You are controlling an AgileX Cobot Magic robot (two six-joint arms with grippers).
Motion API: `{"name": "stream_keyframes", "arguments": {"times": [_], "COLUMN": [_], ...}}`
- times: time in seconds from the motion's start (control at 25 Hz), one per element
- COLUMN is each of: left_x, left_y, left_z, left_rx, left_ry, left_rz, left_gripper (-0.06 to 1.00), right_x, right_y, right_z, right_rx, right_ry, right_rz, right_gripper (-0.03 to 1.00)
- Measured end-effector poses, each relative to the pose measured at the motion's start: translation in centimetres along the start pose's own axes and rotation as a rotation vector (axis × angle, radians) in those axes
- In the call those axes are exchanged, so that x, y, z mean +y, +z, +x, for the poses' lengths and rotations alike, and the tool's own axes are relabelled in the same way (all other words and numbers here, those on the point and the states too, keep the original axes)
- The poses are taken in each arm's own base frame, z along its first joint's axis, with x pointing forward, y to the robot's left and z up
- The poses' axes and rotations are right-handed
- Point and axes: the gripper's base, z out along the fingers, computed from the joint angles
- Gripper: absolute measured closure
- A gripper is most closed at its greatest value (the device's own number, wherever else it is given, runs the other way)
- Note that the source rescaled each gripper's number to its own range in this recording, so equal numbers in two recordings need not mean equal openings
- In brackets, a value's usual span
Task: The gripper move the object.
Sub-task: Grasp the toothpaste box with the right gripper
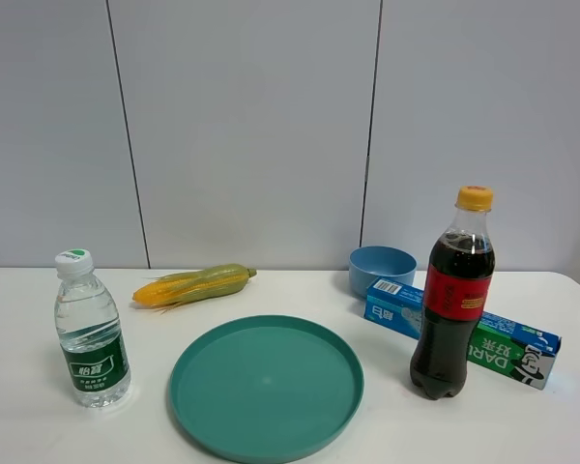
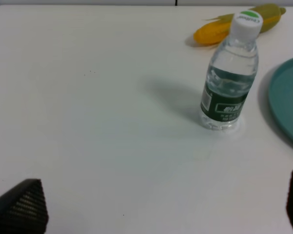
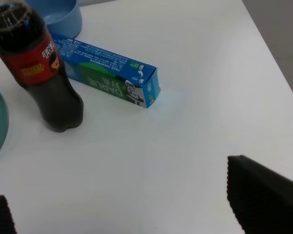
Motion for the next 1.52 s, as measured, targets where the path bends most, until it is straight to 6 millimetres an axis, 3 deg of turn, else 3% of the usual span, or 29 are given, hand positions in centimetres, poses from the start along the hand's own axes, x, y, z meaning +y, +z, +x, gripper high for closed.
{"name": "stream_keyframes", "arguments": {"times": [0.04,1.52], "left_x": [0.0,0.0], "left_y": [0.0,0.0], "left_z": [0.0,0.0], "left_rx": [0.0,0.0], "left_ry": [0.0,0.0], "left_rz": [0.0,0.0], "left_gripper": [-0.06,-0.06], "right_x": [0.0,0.0], "right_y": [0.0,0.0], "right_z": [0.0,0.0], "right_rx": [0.0,0.0], "right_ry": [0.0,0.0], "right_rz": [0.0,0.0], "right_gripper": [0.18,0.18]}}
